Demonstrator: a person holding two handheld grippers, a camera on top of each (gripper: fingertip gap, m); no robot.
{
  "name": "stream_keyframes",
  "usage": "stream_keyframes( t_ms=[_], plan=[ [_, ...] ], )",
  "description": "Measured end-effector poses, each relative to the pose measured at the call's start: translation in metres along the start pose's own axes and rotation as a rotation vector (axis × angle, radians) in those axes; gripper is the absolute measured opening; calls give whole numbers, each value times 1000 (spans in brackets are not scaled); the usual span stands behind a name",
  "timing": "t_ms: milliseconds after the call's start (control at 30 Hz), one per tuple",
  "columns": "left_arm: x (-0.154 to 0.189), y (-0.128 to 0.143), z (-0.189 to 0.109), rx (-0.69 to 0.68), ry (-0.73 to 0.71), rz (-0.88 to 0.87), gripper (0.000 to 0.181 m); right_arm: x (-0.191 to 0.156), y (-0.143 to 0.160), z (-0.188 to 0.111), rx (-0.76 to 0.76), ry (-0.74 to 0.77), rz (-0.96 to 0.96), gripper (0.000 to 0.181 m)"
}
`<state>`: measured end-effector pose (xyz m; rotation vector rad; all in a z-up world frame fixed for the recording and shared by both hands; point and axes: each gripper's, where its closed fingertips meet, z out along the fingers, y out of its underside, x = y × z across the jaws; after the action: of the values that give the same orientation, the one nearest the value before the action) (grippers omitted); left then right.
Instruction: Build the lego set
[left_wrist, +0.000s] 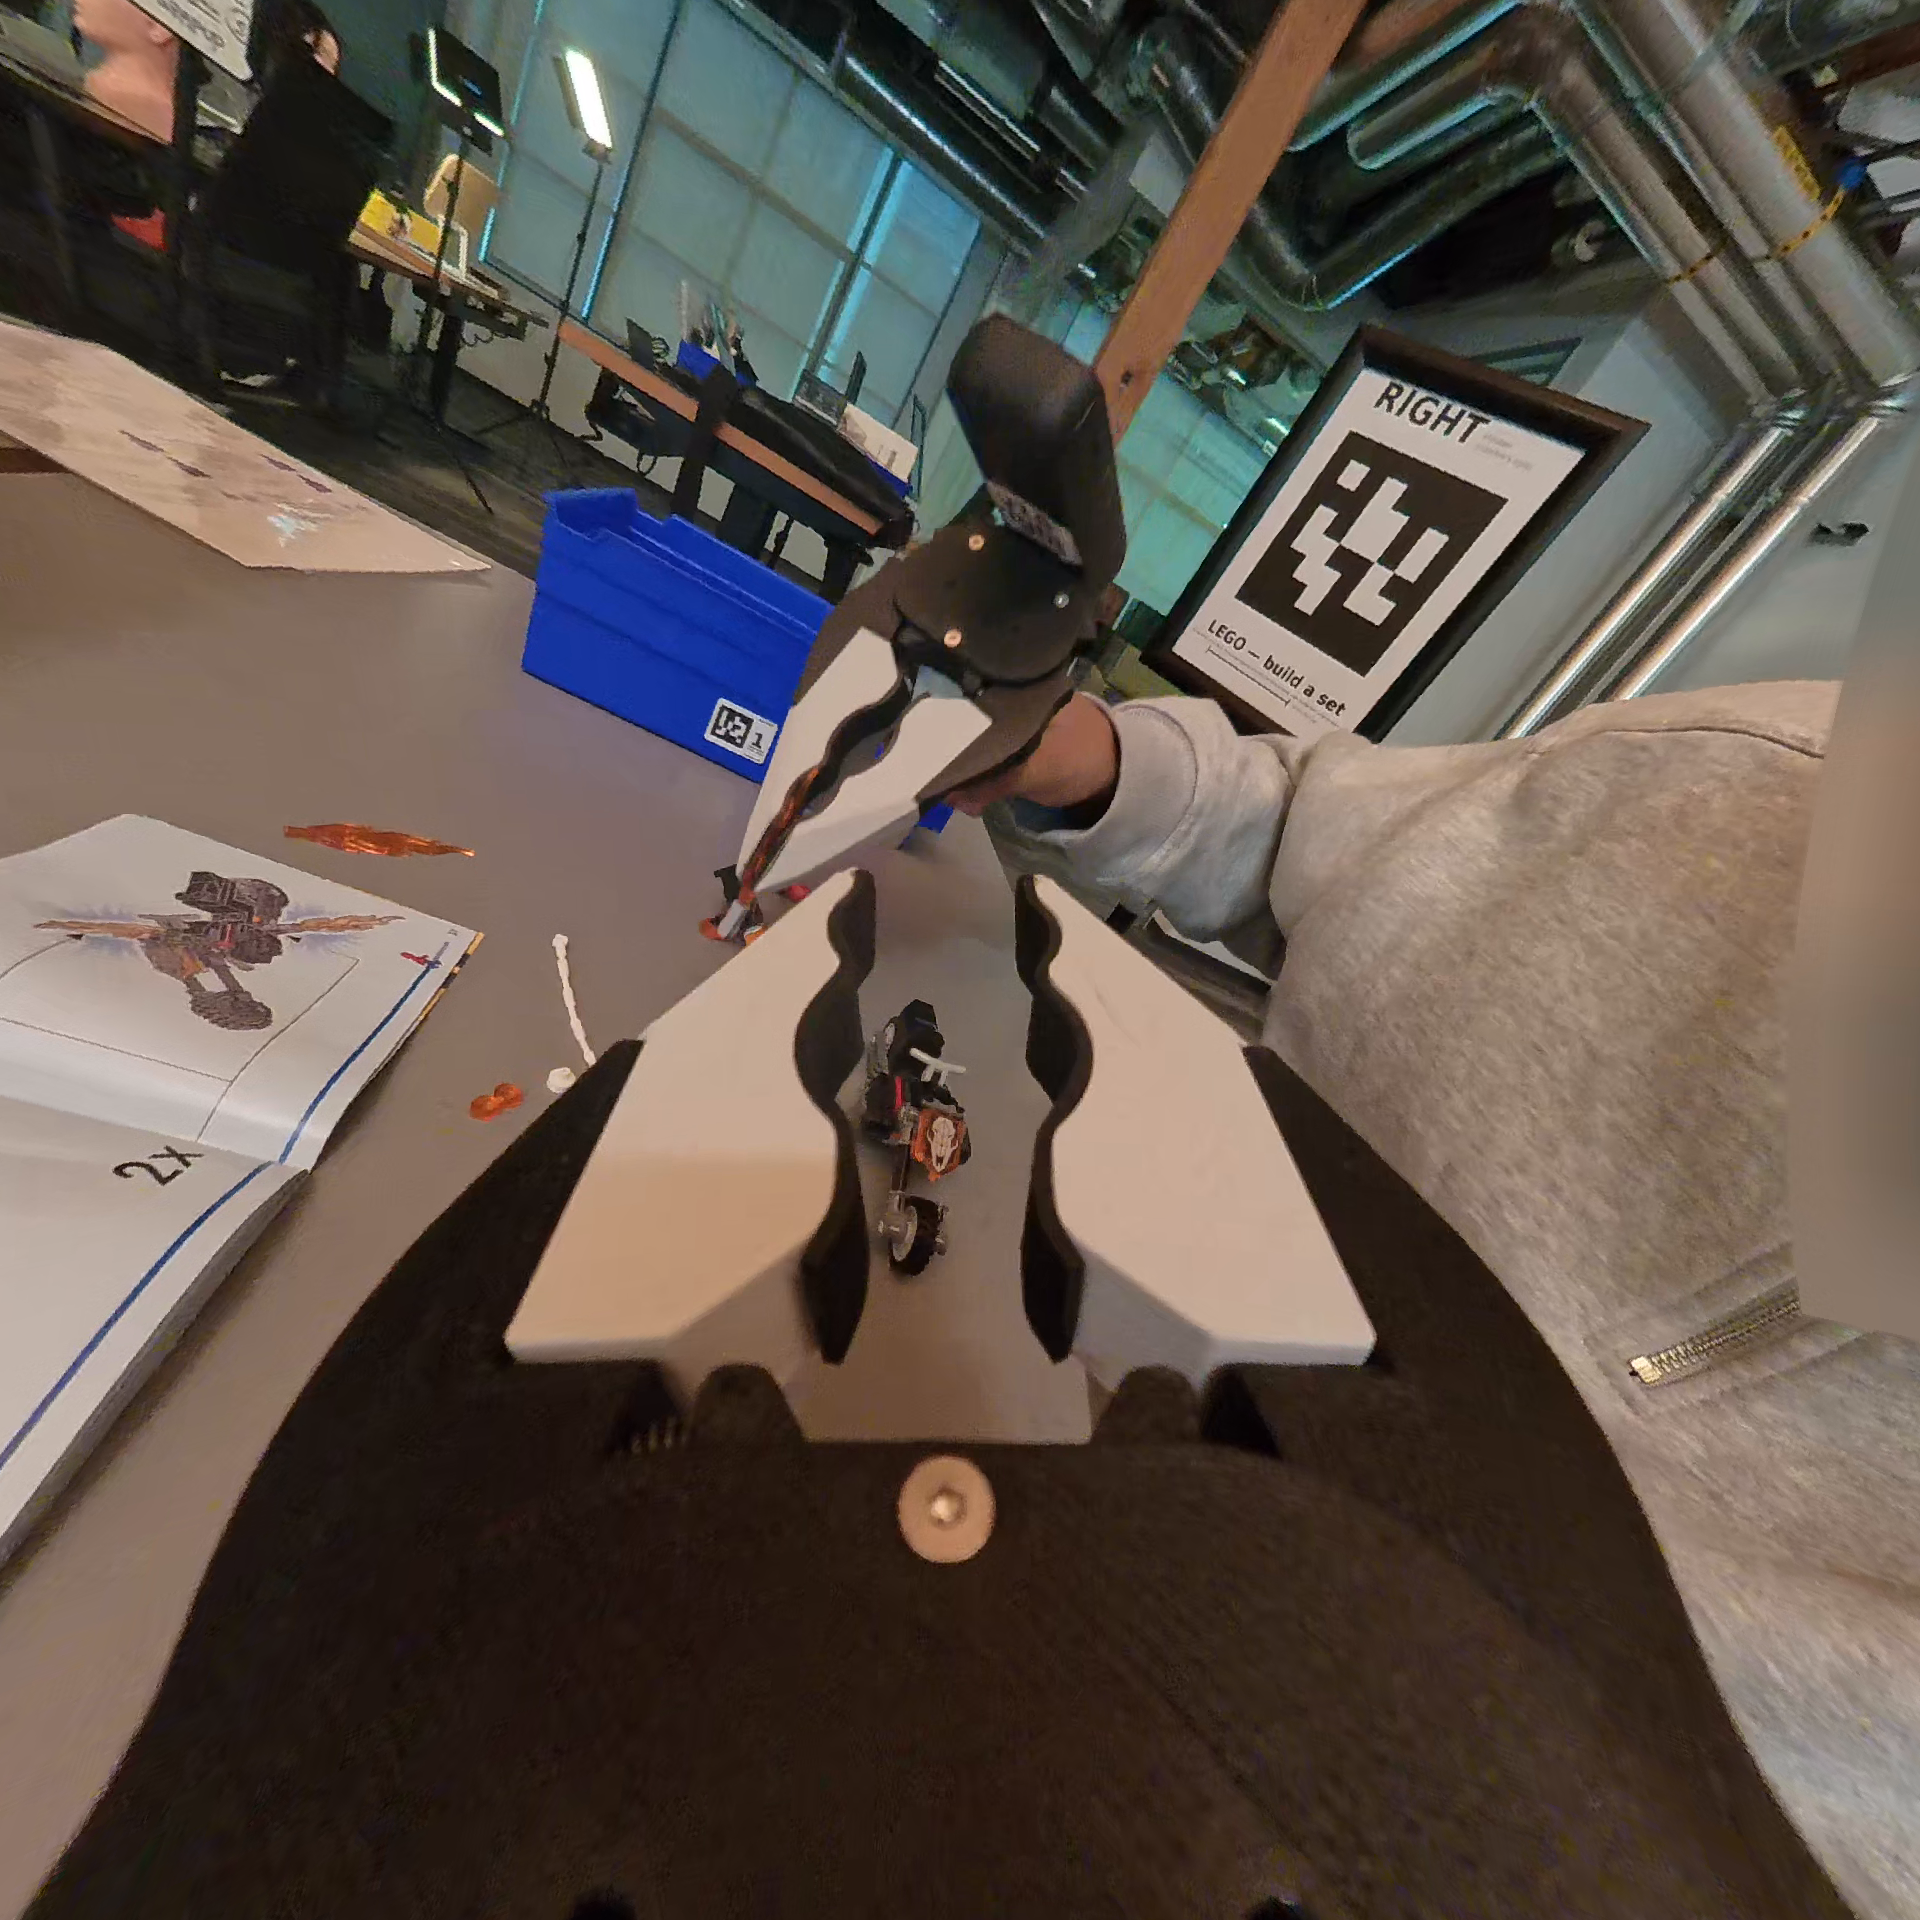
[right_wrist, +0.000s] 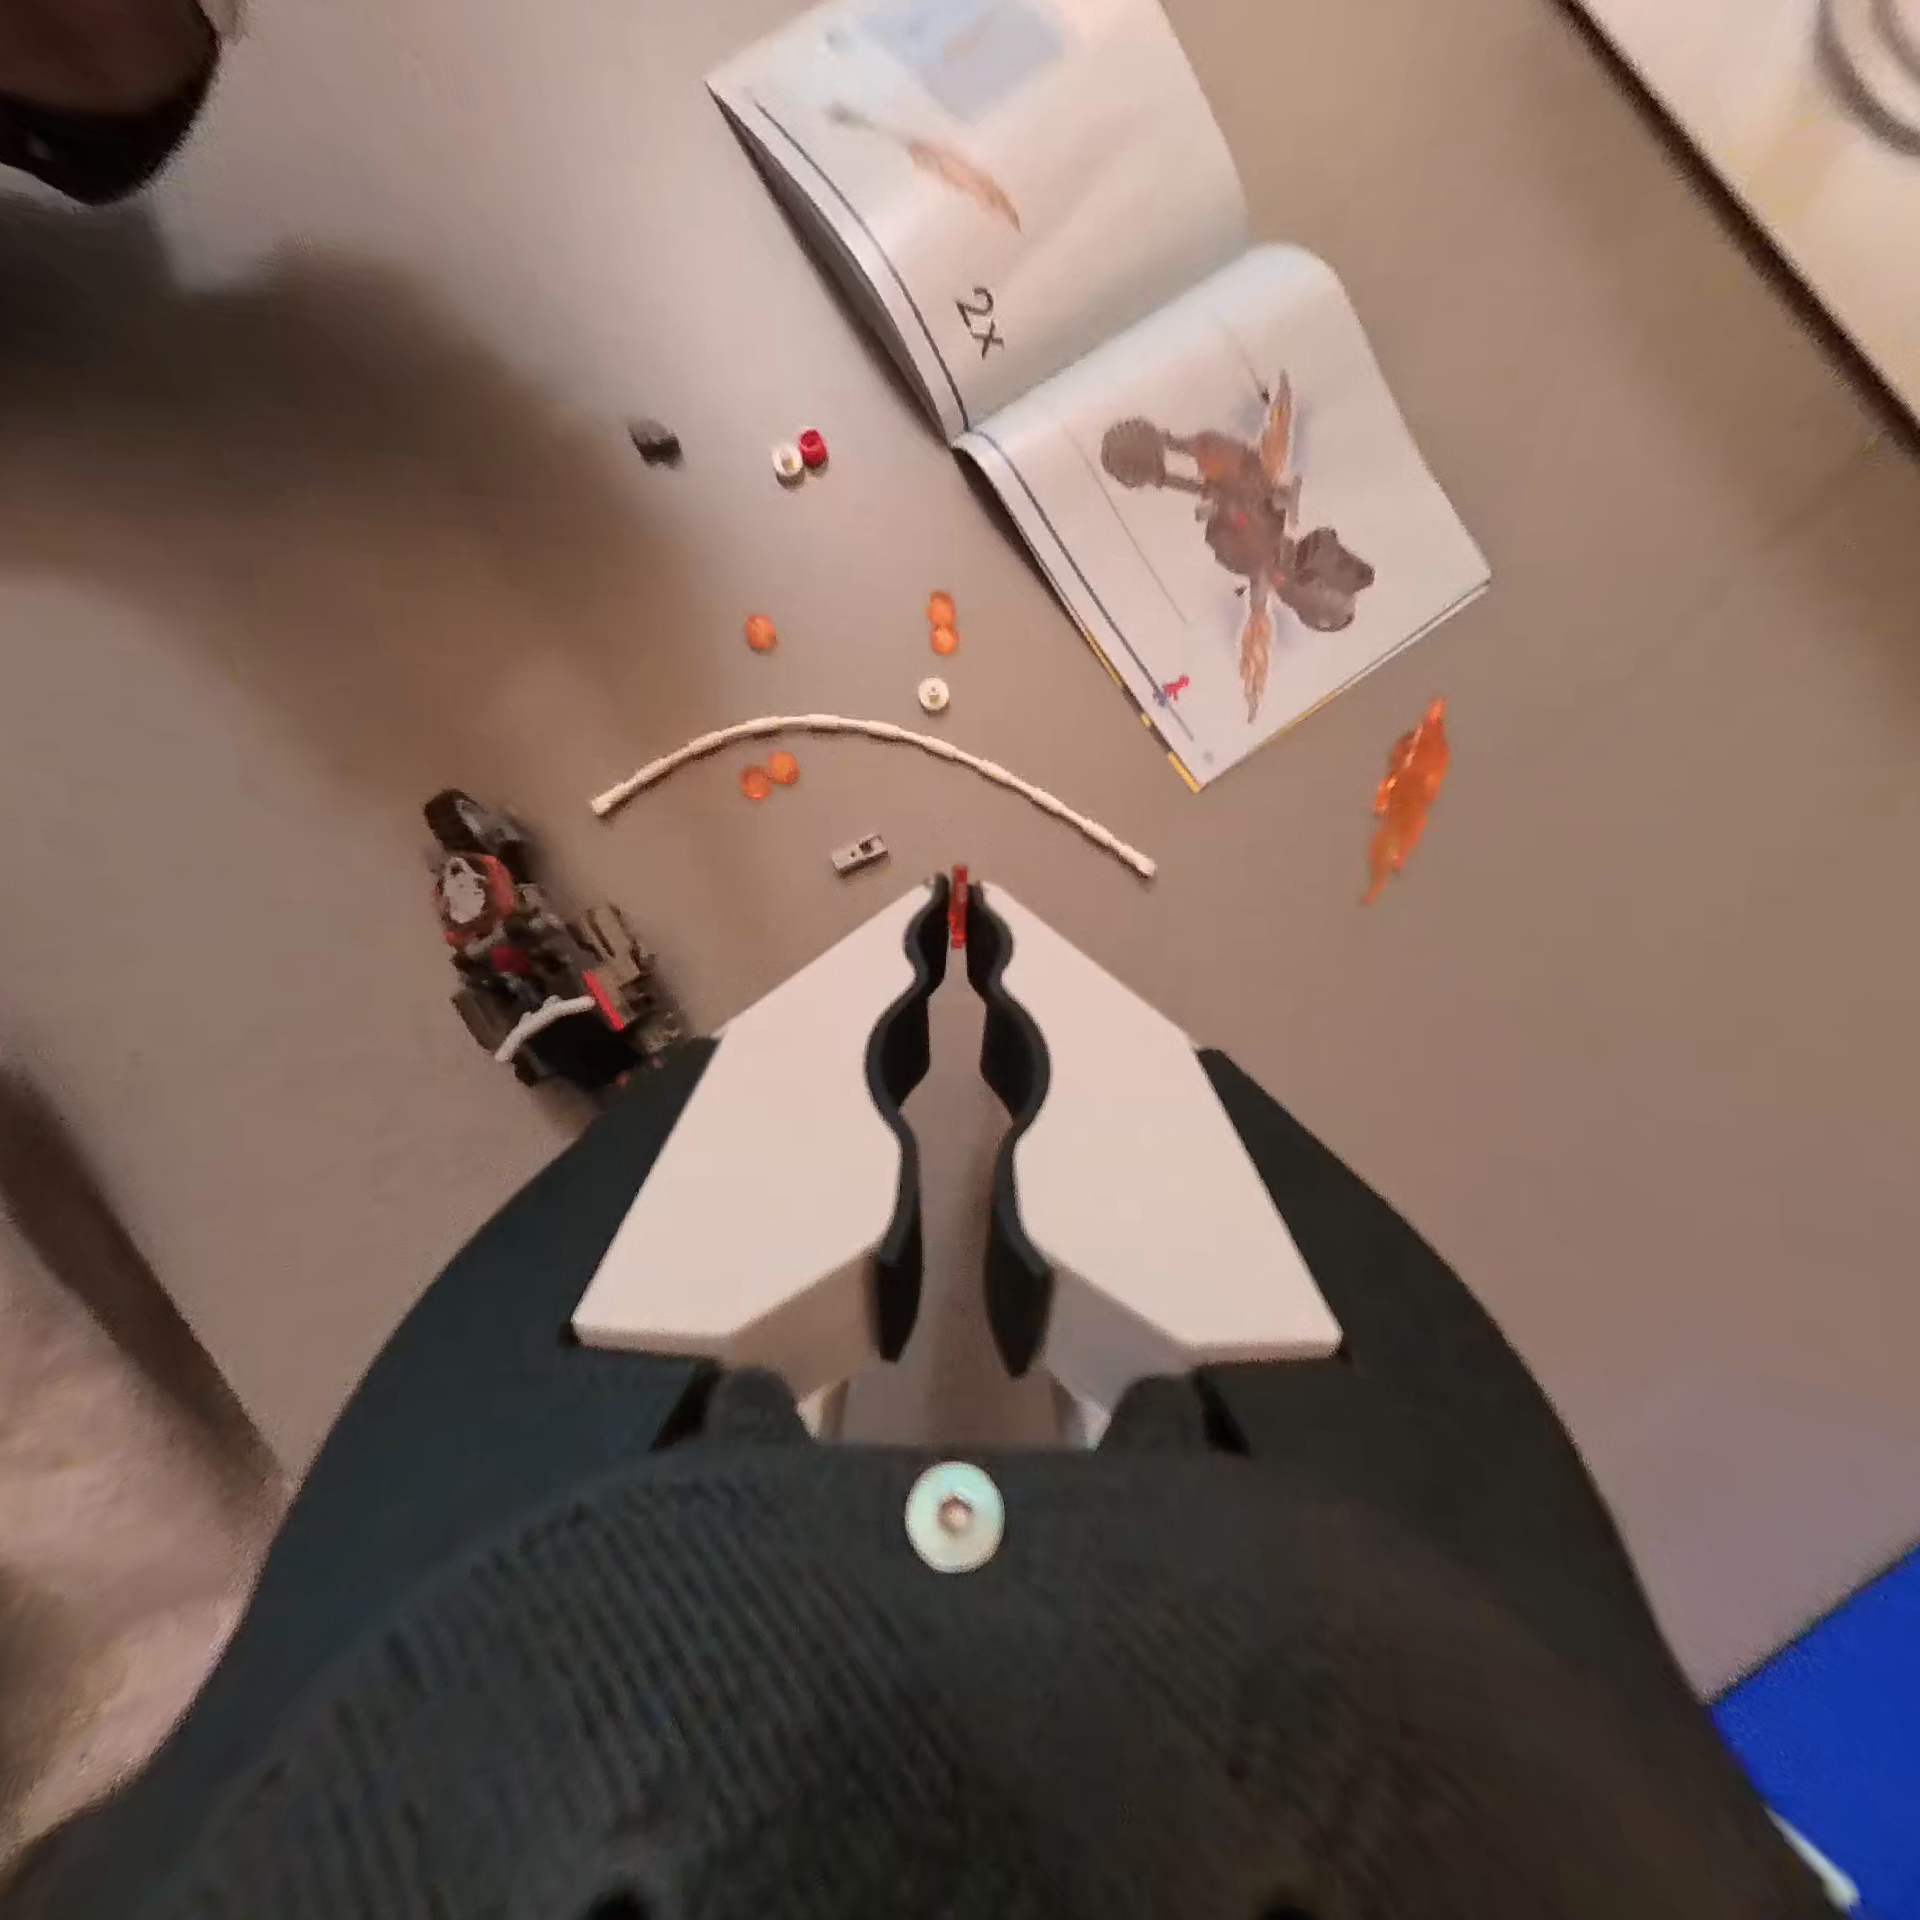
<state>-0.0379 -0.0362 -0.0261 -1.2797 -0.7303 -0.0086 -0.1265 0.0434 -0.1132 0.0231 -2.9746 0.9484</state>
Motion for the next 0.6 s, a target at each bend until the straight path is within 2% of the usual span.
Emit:
stream_keyframes(
  t_ms=[167, 433, 533, 600],
  plan=[
    [-1, 1, -1, -4, -8, 2, 23, 2, 28, 31, -73, 34, 41, 0],
    [-1, 2, 0, -14, -10, 2, 22, 6, 17, 10, 10, 69, 78, 0],
    [-2, 2, 0, -14, -12, 5, 20, 3, 33, 27, 7, 28, 148, 2],
    [-2, 2, -1, -13, -16, 7, 20, 4, 36, 26, 9, 7, 181, 1]
  ],
)
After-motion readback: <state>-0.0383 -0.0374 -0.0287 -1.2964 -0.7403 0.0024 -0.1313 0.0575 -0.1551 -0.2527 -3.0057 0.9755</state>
